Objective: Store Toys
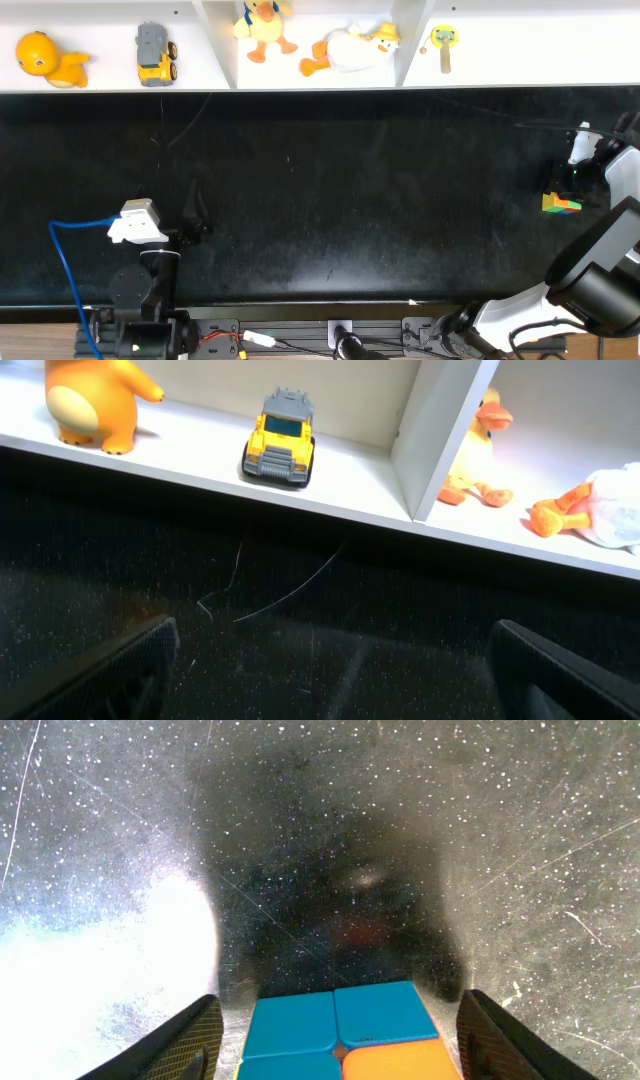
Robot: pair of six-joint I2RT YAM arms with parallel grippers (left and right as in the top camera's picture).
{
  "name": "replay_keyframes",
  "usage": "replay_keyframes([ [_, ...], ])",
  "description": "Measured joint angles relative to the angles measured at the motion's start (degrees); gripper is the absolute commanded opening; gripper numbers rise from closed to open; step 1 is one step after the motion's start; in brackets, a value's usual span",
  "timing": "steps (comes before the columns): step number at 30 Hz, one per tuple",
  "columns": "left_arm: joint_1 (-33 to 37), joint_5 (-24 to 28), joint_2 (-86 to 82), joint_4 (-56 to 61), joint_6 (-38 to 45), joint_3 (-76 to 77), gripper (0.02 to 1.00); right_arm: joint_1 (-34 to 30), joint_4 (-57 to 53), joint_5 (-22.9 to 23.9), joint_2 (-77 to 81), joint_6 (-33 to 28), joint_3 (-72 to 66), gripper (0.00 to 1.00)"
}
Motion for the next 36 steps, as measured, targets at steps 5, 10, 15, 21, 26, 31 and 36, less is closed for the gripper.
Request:
replay_keyframes([
  [5, 0.0, 0.0, 0.0, 0.0, 0.0, 0.0, 0.998, 0.0, -0.1, 0.0, 0.0, 0.3, 0.0, 0.54],
  [10, 0.0, 0.0, 0.0, 0.0, 0.0, 0.0, 0.998, 0.0, -0.1, 0.0, 0.0, 0.6, 0.0, 0.487],
  [15, 0.0, 0.0, 0.0, 0.0, 0.0, 0.0, 0.998, 0.0, -0.1, 0.0, 0.0, 0.9, 0.0, 0.483],
  [21, 0.0, 0.0, 0.0, 0.0, 0.0, 0.0, 0.998, 0.0, -0.1, 0.0, 0.0, 1.1, 0.0, 0.446],
  [26, 0.0, 0.0, 0.0, 0.0, 0.0, 0.0, 0.998, 0.0, -0.1, -0.1, 0.0, 1.3, 0.0, 0.417],
  [31, 0.0, 0.0, 0.0, 0.0, 0.0, 0.0, 0.998, 0.0, -0.1, 0.0, 0.0, 1.3, 0.0, 0.408],
  [36, 0.0, 0.0, 0.0, 0.0, 0.0, 0.0, 0.998, 0.0, -0.1, 0.0, 0.0, 1.3, 0.0, 0.373],
])
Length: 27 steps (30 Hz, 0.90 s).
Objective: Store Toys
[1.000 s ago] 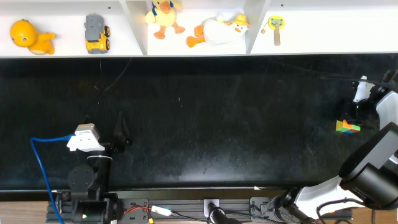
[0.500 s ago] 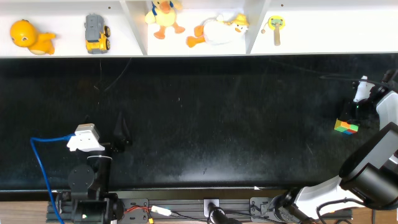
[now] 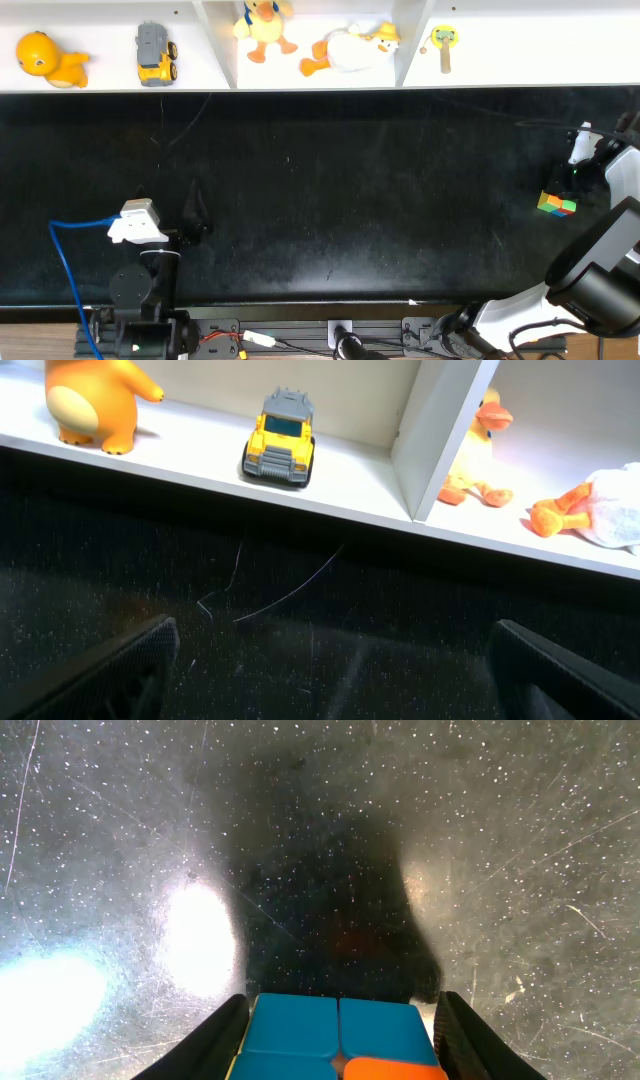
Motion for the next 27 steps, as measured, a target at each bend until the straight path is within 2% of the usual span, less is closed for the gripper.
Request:
replay_keyframes([
  [5, 0.0, 0.0, 0.0, 0.0, 0.0, 0.0, 0.998, 0.0, -1.4, 0.0, 0.0, 0.6, 0.4, 0.286],
  [7, 0.0, 0.0, 0.0, 0.0, 0.0, 0.0, 0.998, 0.0, -3.2, -0.4, 0.2, 1.0, 1.5, 0.205],
  [9, 0.0, 0.0, 0.0, 0.0, 0.0, 0.0, 0.998, 0.0, -5.8, -1.2, 0.3, 1.3, 4.0, 0.066],
  [10, 0.0, 0.0, 0.0, 0.0, 0.0, 0.0, 0.998, 0.0, -7.1, -1.6, 0.3, 1.5, 5.7, 0.045],
  [17, 0.0, 0.0, 0.0, 0.0, 0.0, 0.0, 0.998, 0.4, -12.8, -3.5, -0.2, 3.2, 16.6, 0.045],
  [27, 0.0, 0.0, 0.0, 0.0, 0.0, 0.0, 0.998, 4.8, -13.5, -6.4, -11.1, 3.6, 17.0, 0.047],
])
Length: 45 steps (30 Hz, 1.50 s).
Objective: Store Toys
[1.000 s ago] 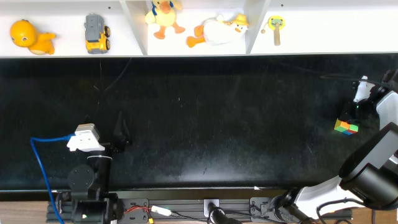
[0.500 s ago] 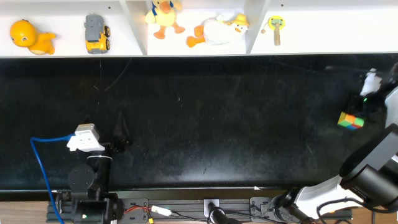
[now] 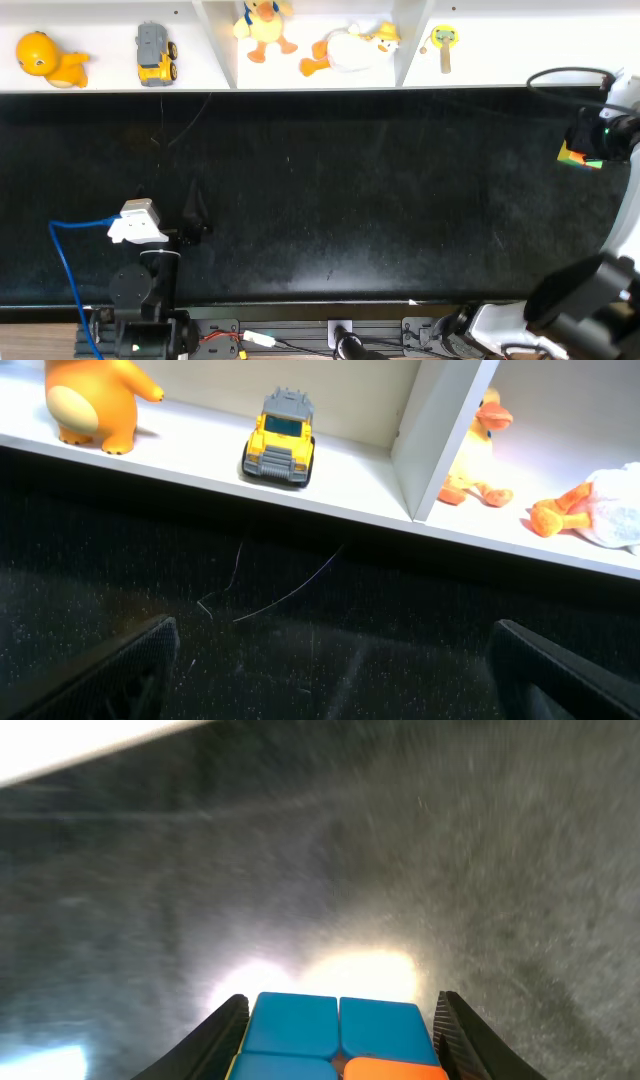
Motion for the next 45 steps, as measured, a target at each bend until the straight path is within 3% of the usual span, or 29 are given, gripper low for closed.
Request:
replay_keyframes([
  [12, 0.0, 0.0, 0.0, 0.0, 0.0, 0.0, 0.998, 7.1, 6.2, -2.6, -8.9, 0.0, 0.0, 0.045],
  [21, 0.0, 0.0, 0.0, 0.0, 0.0, 0.0, 0.998, 8.0, 10.9, -2.8, -8.9, 0.1, -0.2, 0.045],
  [25, 0.0, 0.0, 0.0, 0.0, 0.0, 0.0, 0.998, 8.0, 24.9, -3.4, -11.2, 0.5, -5.7, 0.045],
  [33, 0.0, 0.0, 0.0, 0.0, 0.0, -0.1, 0.998, 8.0, 58.0, -4.2, -22.3, 1.2, -32.0, 0.047],
  [40, 0.0, 0.0, 0.0, 0.0, 0.0, -0.1, 0.998, 8.0, 82.7, -7.3, -20.8, -0.5, -46.9, 0.045],
  [45, 0.0, 0.0, 0.0, 0.0, 0.0, -0.1, 0.998, 8.0, 94.3, -9.9, -15.8, -1.1, -49.4, 0.047],
])
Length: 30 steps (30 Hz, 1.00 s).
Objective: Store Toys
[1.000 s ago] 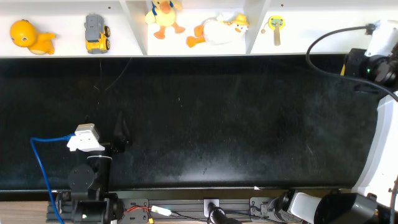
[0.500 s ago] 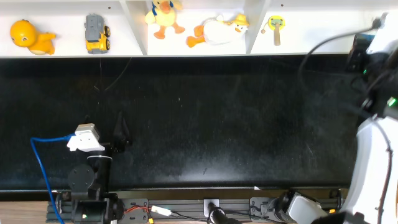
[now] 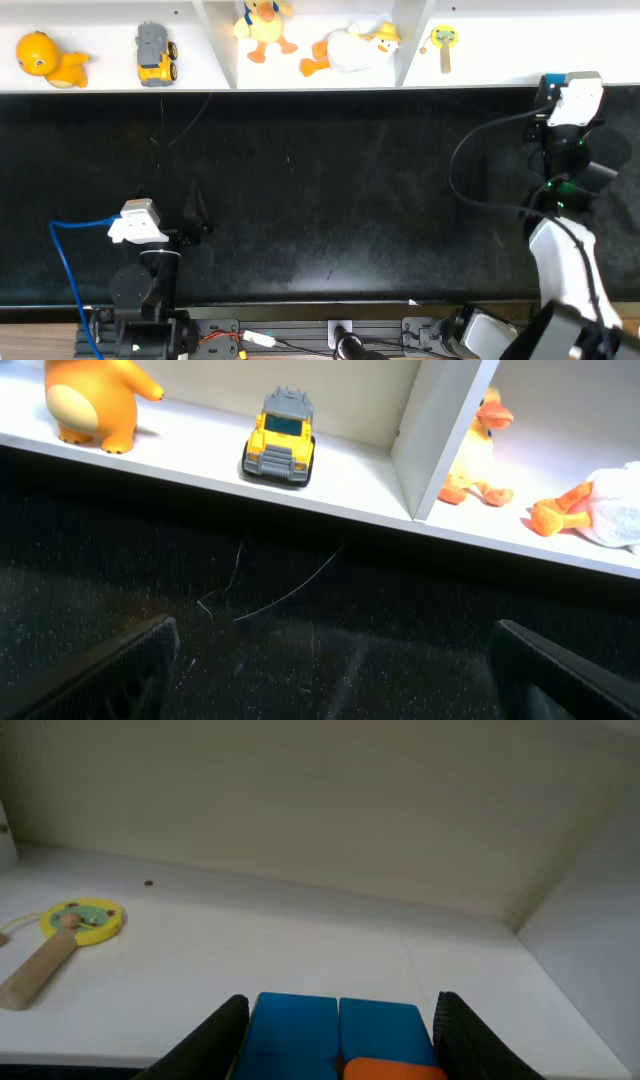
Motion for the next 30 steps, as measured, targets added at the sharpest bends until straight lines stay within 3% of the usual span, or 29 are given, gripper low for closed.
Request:
replay_keyframes([
  [15, 0.0, 0.0, 0.0, 0.0, 0.0, 0.0, 0.998, 0.5, 6.3, -12.1, 17.7, 5.2, 9.3, 0.045],
  [30, 0.0, 0.0, 0.0, 0.0, 0.0, 0.0, 0.998, 1.5, 10.7, -13.2, 31.0, 5.6, 18.3, 0.045],
])
